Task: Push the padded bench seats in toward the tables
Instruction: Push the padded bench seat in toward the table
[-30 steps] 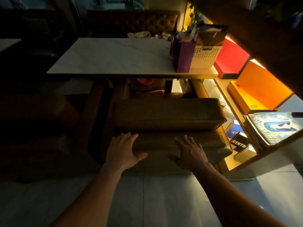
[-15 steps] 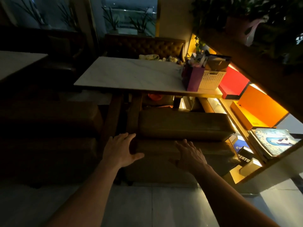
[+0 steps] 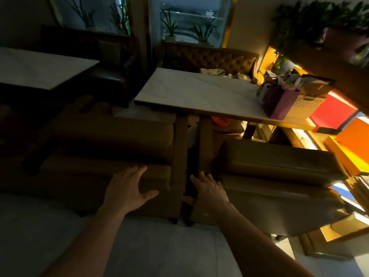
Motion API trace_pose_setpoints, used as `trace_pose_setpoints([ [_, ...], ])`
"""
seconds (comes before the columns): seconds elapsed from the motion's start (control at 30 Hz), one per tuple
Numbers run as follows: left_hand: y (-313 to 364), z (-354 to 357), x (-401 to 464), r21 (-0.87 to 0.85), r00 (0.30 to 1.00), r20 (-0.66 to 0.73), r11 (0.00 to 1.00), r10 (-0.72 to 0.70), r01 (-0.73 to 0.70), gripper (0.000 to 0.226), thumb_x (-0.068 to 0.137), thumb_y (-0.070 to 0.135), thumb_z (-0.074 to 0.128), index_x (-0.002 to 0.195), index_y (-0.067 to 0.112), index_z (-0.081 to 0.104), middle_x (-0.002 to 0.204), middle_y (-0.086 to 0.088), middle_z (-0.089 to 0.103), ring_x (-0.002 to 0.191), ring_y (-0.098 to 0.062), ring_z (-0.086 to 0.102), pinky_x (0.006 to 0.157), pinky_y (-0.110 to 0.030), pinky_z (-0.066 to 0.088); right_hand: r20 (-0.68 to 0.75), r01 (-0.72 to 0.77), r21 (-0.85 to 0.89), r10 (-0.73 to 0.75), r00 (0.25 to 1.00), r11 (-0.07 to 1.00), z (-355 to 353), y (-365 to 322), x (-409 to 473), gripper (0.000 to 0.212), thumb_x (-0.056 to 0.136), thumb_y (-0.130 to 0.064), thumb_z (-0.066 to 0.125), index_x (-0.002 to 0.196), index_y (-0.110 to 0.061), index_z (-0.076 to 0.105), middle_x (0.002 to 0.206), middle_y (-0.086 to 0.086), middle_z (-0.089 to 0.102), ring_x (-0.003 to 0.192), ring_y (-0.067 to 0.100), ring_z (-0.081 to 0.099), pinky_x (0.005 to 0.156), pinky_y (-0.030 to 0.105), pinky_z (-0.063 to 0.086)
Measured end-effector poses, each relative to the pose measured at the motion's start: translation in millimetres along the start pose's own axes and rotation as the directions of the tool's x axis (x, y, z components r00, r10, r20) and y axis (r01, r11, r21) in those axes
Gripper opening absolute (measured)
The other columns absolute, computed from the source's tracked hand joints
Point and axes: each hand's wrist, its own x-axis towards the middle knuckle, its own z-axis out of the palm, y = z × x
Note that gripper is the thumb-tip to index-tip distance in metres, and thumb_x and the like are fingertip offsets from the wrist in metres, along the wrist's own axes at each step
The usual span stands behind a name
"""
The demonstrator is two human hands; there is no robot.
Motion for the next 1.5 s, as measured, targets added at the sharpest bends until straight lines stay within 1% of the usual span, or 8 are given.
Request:
trace_pose_setpoints([
  [0.17,-70.4,2.6,11.9,-0.059,0.997,-0.004,0.995,-0.075,0.075,0.098,0.071,0.085,0.051,0.152,0.039,0.019,0.16,0.004,0.023,0.145,-0.02,0.025,0.117,-0.048,0.025,0.037,0.065,-0.017,-0.065,0.997,0.998,14.8,-60.0,48.0,0.088,0.089,-0.045,0.067,0.157,-0.033,0.012,0.168,0.008,0.004,0.154,0.036,0.004,0.123,0.058,0.013],
  [0.33,-146.3,4.0,36.6,-0.047,0.988,-0.003,0.987,-0.151,0.151,0.097,0.073,0.082,0.053,0.152,0.037,0.02,0.16,0.004,0.025,0.144,-0.021,0.027,0.116,-0.046,0.026,0.082,0.078,0.009,-0.078,0.994,0.997,42.2,-113.6,115.1,0.092,0.09,-0.042,0.069,0.159,-0.033,0.008,0.168,0.007,-0.003,0.155,0.032,-0.002,0.124,0.056,0.011],
  [0.43,-192.1,7.3,54.2,-0.032,0.98,0.022,0.98,-0.196,0.197,0.096,0.074,0.08,0.055,0.152,0.038,0.021,0.158,0.006,0.027,0.142,-0.021,0.03,0.112,-0.043,0.032,0.128,0.07,0.015,-0.071,0.989,0.997,61.3,-143.4,153.2,0.092,0.092,-0.047,0.065,0.159,-0.033,0.003,0.168,0.007,-0.006,0.155,0.032,-0.004,0.124,0.055,0.01],
  [0.6,-253.9,15.6,83.3,-0.05,0.961,0.079,0.962,-0.265,0.269,0.094,0.074,0.077,0.059,0.151,0.039,0.023,0.157,0.005,0.028,0.14,-0.026,0.031,0.108,-0.048,0.036,0.156,0.038,0.003,-0.038,0.987,0.999,84.3,-172.0,194.9,0.089,0.092,-0.054,0.06,0.159,-0.032,0.006,0.168,0.008,-0.005,0.155,0.032,-0.003,0.124,0.055,0.01],
  [0.83,-304.2,15.9,116.7,-0.062,0.97,0.127,0.975,-0.206,0.215,0.096,0.074,0.076,0.06,0.152,0.037,0.021,0.159,0.004,0.026,0.143,-0.023,0.028,0.111,-0.047,0.034,0.156,-0.06,0.042,0.053,0.986,0.997,90.2,-194.2,220.2,0.09,0.09,-0.066,0.055,0.159,-0.032,0.007,0.168,0.008,-0.004,0.155,0.032,-0.003,0.124,0.054,0.01],
  [1.1,-353.4,14.5,172.4,-0.027,0.974,0.224,0.999,-0.032,0.039,0.098,0.075,0.079,0.056,0.153,0.041,0.009,0.164,0.005,0.011,0.149,-0.022,0.012,0.118,-0.047,0.019,0.084,-0.24,0.057,0.235,0.968,0.969,95.5,-216.3,236.7,0.093,0.088,-0.072,0.051,0.159,-0.034,0.005,0.169,0.006,-0.004,0.155,0.03,-0.001,0.124,0.053,0.013],
  [1.2,-360.3,24.8,192.6,-0.017,0.967,0.253,1.0,0.024,-0.02,0.099,0.074,0.08,0.055,0.153,0.042,0.008,0.164,0.004,0.008,0.149,-0.023,0.009,0.118,-0.049,0.016,0.078,-0.294,0.039,0.291,0.954,0.955,96.4,-212.7,241.1,0.097,0.086,-0.074,0.053,0.159,-0.035,0.002,0.168,0.007,-0.007,0.154,0.031,-0.005,0.125,0.053,0.01],
  [1.5,-340.9,69.1,217.8,0.119,0.963,0.269,0.99,0.037,-0.071,0.109,0.071,0.084,0.053,0.153,0.041,-0.004,0.165,0.001,0.001,0.15,-0.024,-0.002,0.121,-0.049,0.006,0.08,-0.281,0.023,0.278,0.957,0.96,103.8,-169.5,260.2,0.107,0.081,-0.067,0.065,0.159,-0.034,-0.001,0.167,0.011,-0.009,0.153,0.034,-0.013,0.124,0.057,0.004],
])
